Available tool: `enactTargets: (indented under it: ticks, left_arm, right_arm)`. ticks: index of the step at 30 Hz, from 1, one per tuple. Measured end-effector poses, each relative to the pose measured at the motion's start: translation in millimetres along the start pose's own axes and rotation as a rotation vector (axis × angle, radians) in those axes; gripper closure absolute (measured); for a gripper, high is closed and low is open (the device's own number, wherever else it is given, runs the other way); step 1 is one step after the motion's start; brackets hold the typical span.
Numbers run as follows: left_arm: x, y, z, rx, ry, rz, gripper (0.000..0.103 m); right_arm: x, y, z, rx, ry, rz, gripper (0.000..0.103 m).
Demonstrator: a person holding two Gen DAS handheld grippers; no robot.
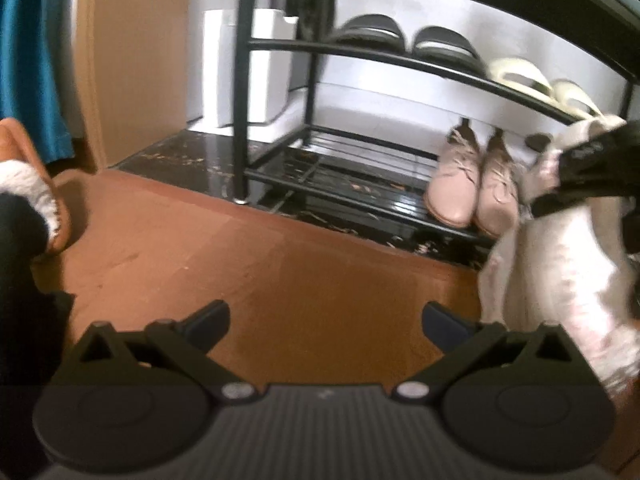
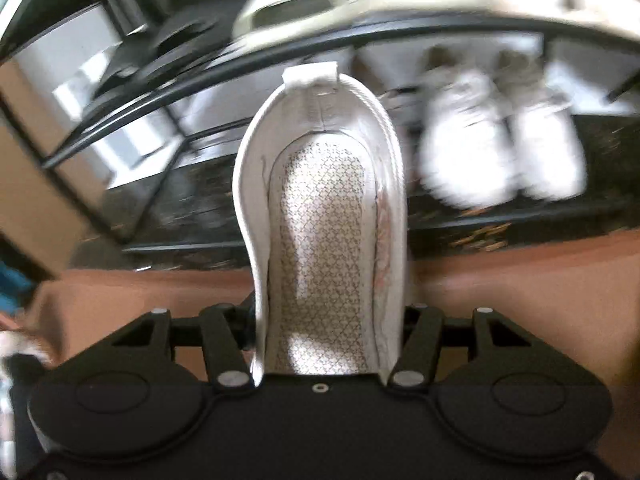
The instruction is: Organize scattered shoes
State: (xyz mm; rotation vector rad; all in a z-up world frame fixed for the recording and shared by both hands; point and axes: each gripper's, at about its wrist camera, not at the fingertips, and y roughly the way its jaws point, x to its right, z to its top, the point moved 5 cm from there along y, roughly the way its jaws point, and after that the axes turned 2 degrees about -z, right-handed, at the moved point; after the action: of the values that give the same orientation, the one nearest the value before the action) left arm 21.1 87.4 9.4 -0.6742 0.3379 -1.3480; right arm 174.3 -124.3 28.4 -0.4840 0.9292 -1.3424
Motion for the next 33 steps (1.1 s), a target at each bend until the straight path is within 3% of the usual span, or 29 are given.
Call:
enactTargets:
  ticks: [5,9,12,17,23,27,33]
  left_arm:
    - [-12.3,4.2,-1.6,-0.017,-0.025,0.038,0.001]
    - [-17.1,13.3,-3.9,-0.043,-0.009,0.079,0.001]
    - [-18.2,20.6,-5.7,-0.067,-0.02,0.065,0.001]
    - [-16.6,28.9,-7.2,-0.093,-0.024,0.053,0.001]
    - [-14.2,27.1,-8.3,-0.088,-0.022,0.039,0.001]
    - [-16.2,26.3,-7.2,-0.085,-0.039,0.039,0.001]
    - [-15.4,27.9,-7.4,-0.089,-0.038,0.04,0.001]
  right_arm:
    - [-50.5,77.1,-40.0,-0.071,-0.057,0.005,0.046]
    - [-56.9,109.5,-58.8,-0.098,-0.09,-0.05,0.046]
    - [-43.2,126.3,-63.3,-0.09,-0.12,-0.106,0.046]
    - [-23.2,132.0,-54.2,-0.081,-0.088,-0.124,0.046]
    - [-31.5,140.4,-54.3,-0.068,-0.169,-0.134,0.046]
    - [-38.7,134.7,-47.3,-0.028,-0.172,-0.08,0.047]
    - [-34.9,146.0,-45.2,-0.066,-0.102,-0.051,0.046]
